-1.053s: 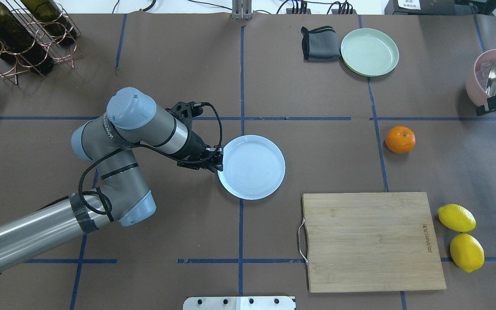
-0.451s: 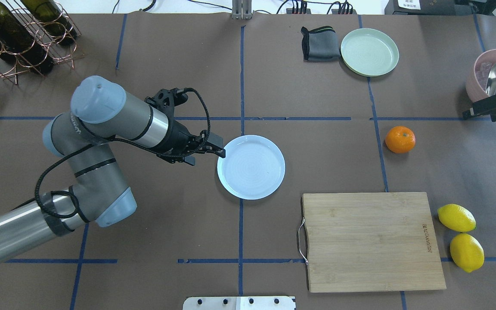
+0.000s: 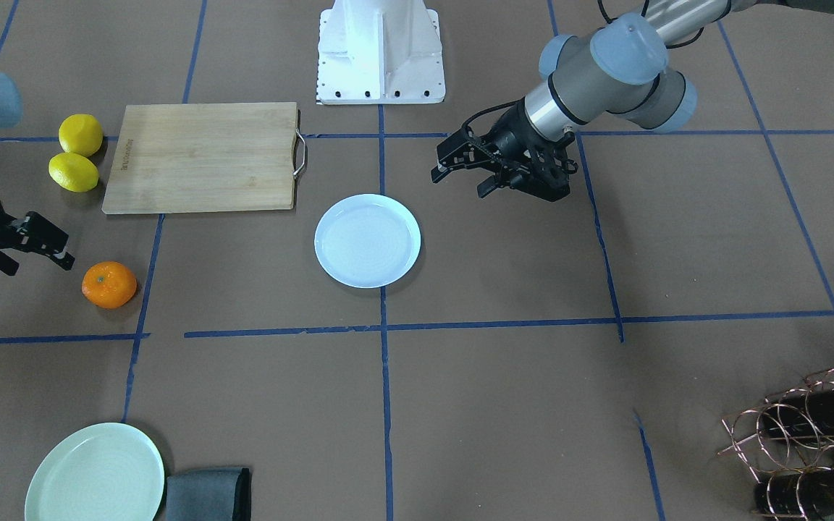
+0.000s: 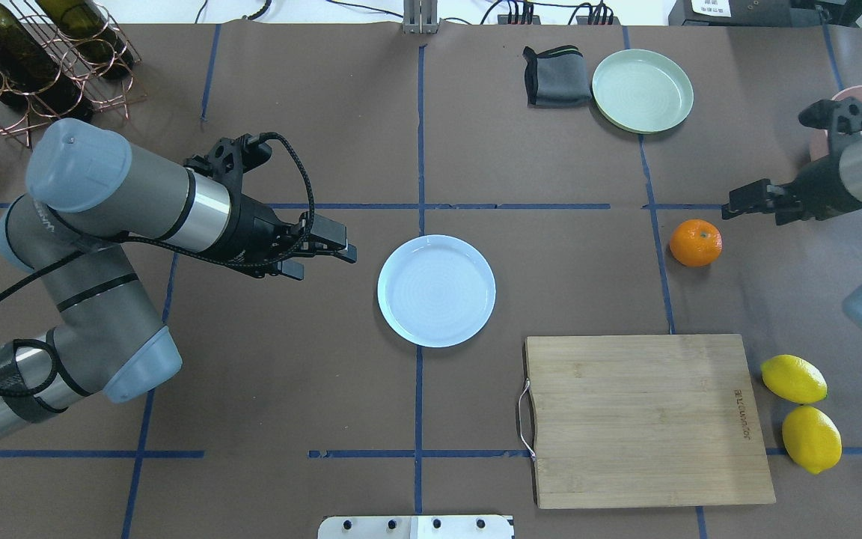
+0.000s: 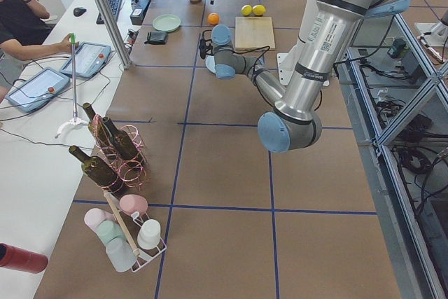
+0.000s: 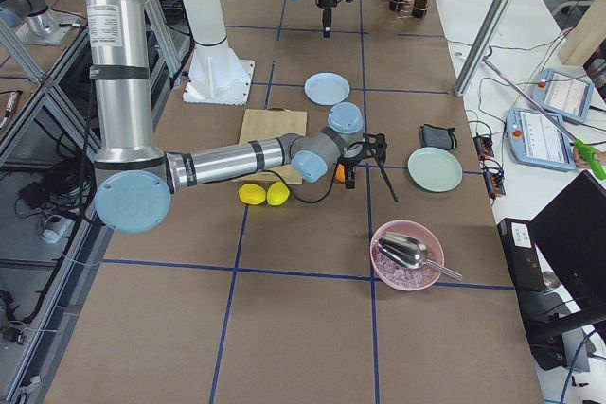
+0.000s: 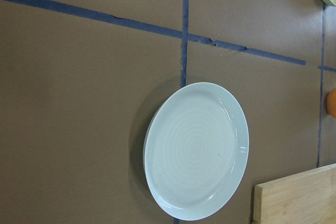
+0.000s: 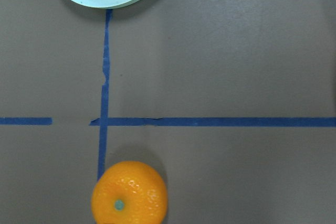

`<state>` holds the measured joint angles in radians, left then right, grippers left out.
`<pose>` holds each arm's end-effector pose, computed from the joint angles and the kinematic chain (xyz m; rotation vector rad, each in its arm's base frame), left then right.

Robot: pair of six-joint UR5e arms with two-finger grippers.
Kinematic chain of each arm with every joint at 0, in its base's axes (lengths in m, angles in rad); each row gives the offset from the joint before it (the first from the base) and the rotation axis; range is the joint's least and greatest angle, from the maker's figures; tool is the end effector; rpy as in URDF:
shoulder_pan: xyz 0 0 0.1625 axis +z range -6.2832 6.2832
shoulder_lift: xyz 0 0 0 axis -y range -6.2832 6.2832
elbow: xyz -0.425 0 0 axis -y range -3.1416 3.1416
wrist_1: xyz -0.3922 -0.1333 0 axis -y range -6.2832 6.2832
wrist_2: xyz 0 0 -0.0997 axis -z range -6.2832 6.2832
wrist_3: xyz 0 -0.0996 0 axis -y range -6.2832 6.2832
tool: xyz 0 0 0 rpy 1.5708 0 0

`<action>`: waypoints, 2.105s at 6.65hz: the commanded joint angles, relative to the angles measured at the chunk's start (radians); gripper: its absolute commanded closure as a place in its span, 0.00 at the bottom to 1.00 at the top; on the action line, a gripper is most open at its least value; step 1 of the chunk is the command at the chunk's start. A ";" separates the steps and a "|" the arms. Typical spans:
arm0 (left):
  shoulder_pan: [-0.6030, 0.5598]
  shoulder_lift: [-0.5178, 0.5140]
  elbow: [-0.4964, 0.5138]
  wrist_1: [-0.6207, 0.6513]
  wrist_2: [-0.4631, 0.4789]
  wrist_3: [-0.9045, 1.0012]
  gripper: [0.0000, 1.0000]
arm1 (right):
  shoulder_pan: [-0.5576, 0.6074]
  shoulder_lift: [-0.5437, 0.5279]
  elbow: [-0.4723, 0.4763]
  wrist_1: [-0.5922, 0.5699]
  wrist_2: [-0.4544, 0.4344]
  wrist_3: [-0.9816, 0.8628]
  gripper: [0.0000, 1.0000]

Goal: Pick orange to plate
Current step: 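Release the plate and lift the left gripper while the right gripper reaches the orange, then close the right gripper on the orange and lift it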

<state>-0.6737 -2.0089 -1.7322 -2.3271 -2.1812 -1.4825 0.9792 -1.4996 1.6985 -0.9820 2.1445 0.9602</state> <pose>0.4254 -0.4371 0.2461 0.0112 1.3954 -0.0737 -0.2378 -0.4960 0.4973 0.1656 -0.9224 0.1154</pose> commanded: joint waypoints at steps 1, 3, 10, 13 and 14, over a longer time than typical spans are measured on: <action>-0.003 0.004 -0.010 0.000 0.003 -0.021 0.00 | -0.094 0.045 -0.023 -0.009 -0.109 0.032 0.00; -0.003 0.007 -0.010 0.000 0.003 -0.022 0.00 | -0.121 0.088 -0.031 -0.070 -0.144 0.032 0.00; 0.005 0.009 -0.006 0.000 0.024 -0.048 0.00 | -0.131 0.070 -0.031 -0.087 -0.199 0.014 0.00; 0.003 0.009 -0.007 0.000 0.024 -0.048 0.00 | -0.140 0.068 -0.042 -0.086 -0.206 0.017 0.00; 0.005 0.009 -0.007 0.000 0.026 -0.048 0.00 | -0.148 0.073 -0.048 -0.086 -0.207 0.017 0.00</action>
<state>-0.6694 -2.0003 -1.7394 -2.3270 -2.1565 -1.5309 0.8389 -1.4326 1.6556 -1.0677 1.9386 0.9763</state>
